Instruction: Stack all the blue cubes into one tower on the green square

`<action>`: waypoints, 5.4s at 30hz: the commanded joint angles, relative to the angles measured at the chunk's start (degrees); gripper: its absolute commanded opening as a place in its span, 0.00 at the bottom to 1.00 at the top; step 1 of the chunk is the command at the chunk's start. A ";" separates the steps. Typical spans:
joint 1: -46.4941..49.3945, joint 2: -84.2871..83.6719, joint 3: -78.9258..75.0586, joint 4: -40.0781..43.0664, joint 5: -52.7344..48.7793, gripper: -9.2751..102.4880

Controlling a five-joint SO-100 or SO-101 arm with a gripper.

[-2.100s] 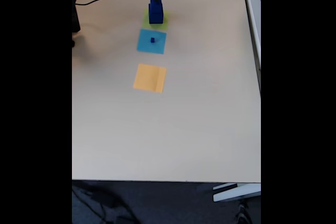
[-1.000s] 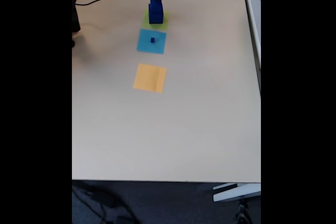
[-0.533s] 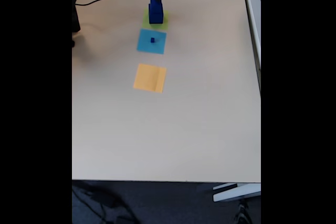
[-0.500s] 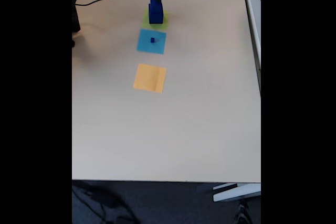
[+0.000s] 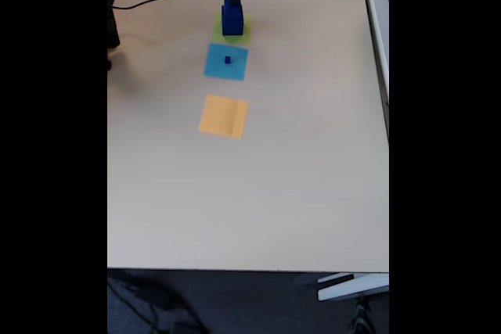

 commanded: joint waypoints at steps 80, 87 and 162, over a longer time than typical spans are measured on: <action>-1.14 1.58 -2.55 -0.35 0.97 0.33; -1.67 3.34 -2.64 -0.97 0.44 0.35; 17.67 11.51 34.19 -27.07 -19.95 0.30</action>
